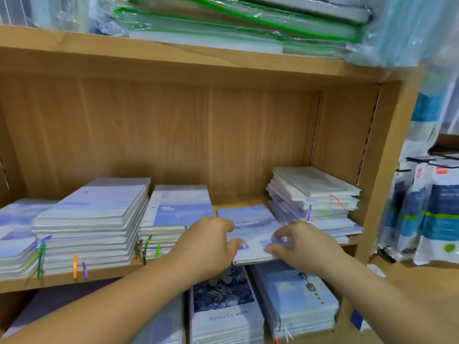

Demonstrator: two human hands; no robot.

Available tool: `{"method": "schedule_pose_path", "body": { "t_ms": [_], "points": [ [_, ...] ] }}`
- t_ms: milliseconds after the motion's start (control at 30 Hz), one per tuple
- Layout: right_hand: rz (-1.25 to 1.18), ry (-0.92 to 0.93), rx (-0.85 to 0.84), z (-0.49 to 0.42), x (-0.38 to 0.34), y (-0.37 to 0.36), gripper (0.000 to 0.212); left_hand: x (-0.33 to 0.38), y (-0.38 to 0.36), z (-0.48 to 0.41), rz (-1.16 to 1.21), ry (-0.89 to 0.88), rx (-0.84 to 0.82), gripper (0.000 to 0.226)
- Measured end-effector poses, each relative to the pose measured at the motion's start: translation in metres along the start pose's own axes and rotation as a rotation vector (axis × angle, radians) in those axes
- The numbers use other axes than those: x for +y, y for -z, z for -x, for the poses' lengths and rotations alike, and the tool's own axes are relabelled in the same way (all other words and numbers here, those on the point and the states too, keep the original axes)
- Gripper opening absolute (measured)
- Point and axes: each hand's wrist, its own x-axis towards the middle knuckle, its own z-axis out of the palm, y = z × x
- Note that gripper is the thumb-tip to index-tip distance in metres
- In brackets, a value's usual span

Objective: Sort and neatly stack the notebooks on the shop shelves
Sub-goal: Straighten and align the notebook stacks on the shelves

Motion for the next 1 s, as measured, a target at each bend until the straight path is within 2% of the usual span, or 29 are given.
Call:
{"method": "schedule_pose_path", "body": {
  "t_ms": [133, 167, 233, 300, 367, 600, 667, 767, 833, 900, 1000],
  "points": [
    [0.138, 0.106, -0.112, -0.002, 0.001, 0.006, 0.08, -0.001, -0.018, 0.003, -0.142, 0.011, -0.136, 0.046],
    [0.2, 0.118, -0.127, -0.003, 0.001, 0.006, 0.08, -0.001, -0.02, 0.002, -0.171, 0.02, -0.139, 0.044],
    [0.287, 0.143, -0.083, -0.005, 0.001, 0.003, 0.064, 0.001, -0.023, -0.001, -0.218, 0.039, -0.132, 0.041],
    [0.269, 0.161, 0.005, -0.009, 0.0, -0.003, 0.052, 0.005, -0.025, -0.005, -0.268, 0.066, -0.123, 0.04],
    [0.201, 0.15, 0.047, -0.014, 0.0, -0.009, 0.048, 0.011, -0.028, -0.009, -0.294, 0.098, -0.122, 0.037],
    [0.072, 0.15, 0.084, -0.017, 0.009, -0.015, 0.051, 0.012, -0.034, -0.013, -0.257, 0.151, -0.174, 0.03],
    [-0.023, 0.165, 0.119, -0.015, 0.014, -0.004, 0.051, 0.014, -0.03, -0.015, -0.204, 0.135, -0.177, 0.032],
    [-0.194, 0.162, 0.227, -0.013, 0.028, 0.021, 0.037, 0.025, -0.02, -0.036, -0.066, 0.04, -0.106, 0.035],
    [-0.166, 0.122, 0.383, -0.013, 0.044, 0.038, 0.036, 0.04, -0.015, -0.061, 0.073, -0.003, -0.065, 0.037],
    [-0.106, 0.091, 0.534, -0.013, 0.064, 0.053, 0.023, 0.058, -0.016, -0.088, 0.291, 0.018, -0.075, 0.038],
    [0.032, 0.111, 0.586, -0.015, 0.082, 0.065, 0.008, 0.084, -0.026, -0.127, 0.62, 0.171, -0.171, 0.046]
  ]
}}
